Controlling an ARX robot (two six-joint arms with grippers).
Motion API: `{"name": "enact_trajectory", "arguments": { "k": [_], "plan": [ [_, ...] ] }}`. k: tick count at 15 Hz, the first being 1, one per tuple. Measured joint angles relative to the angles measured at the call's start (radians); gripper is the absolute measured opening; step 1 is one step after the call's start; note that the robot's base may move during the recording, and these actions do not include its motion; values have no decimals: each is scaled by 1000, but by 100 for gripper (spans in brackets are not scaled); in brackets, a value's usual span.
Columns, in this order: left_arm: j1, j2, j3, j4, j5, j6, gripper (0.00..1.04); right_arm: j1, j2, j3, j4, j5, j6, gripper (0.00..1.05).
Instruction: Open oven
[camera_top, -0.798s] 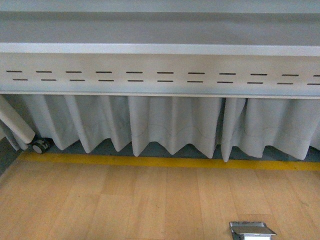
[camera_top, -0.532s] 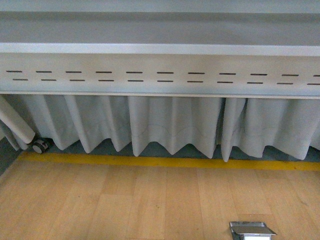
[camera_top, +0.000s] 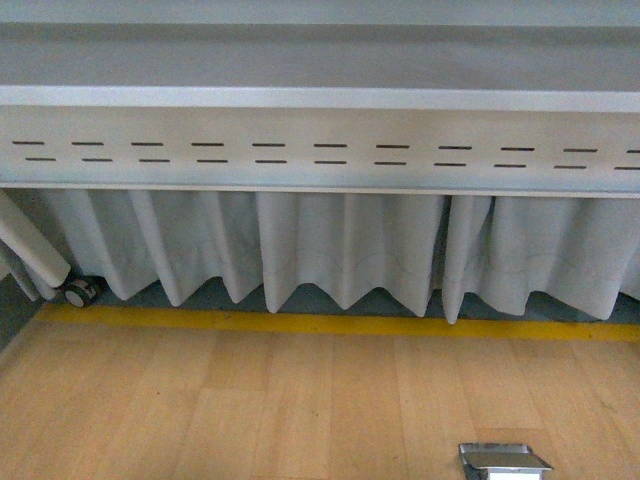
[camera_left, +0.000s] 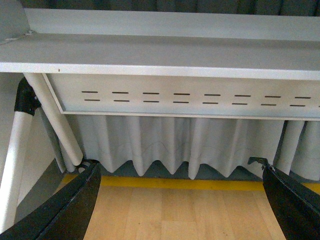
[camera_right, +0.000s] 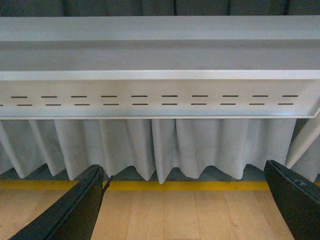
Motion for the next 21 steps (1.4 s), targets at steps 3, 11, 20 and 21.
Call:
{"name": "enact_trajectory", "arguments": {
  "k": [3,11,20,21],
  "plan": [
    [0,0,0,0,0,0,98,0,0,0,0,0,0,98],
    [0,0,0,0,0,0,98,0,0,0,0,0,0,98],
    [0,0,0,0,0,0,98,0,0,0,0,0,0,98],
    [0,0,0,0,0,0,98,0,0,0,0,0,0,98]
  ]
}}
